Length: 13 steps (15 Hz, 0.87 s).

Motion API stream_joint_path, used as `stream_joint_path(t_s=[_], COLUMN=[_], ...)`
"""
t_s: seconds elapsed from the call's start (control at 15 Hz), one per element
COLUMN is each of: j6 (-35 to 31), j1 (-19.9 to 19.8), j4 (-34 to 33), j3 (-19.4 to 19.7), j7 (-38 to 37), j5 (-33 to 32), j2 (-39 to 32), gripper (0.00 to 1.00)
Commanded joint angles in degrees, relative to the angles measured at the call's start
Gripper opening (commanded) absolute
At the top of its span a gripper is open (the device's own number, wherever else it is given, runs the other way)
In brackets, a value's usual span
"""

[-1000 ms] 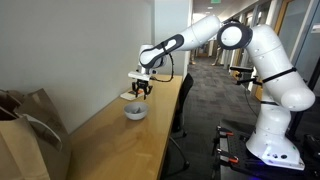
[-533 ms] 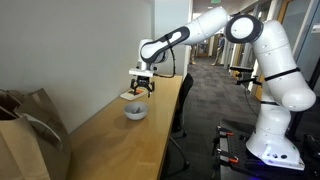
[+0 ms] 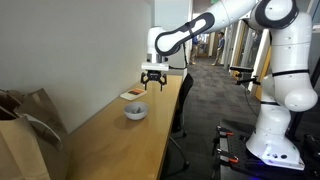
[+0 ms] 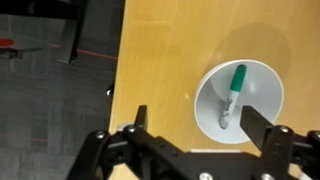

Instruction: Put the green marker inside the grey bowl

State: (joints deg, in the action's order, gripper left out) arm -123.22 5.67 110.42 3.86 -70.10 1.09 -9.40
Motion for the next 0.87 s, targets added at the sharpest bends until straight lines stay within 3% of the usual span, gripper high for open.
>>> stream_joint_path(t_s=[0.0, 0.8], j6=[-2.24, -1.88], j1=[0.12, -1.28], j4=[7.06, 14.15], j3=[-1.29, -5.33], j7=[-3.15, -8.75], j5=[-3.79, -10.59], j2=[6.12, 13.38], gripper=[1.00, 1.00])
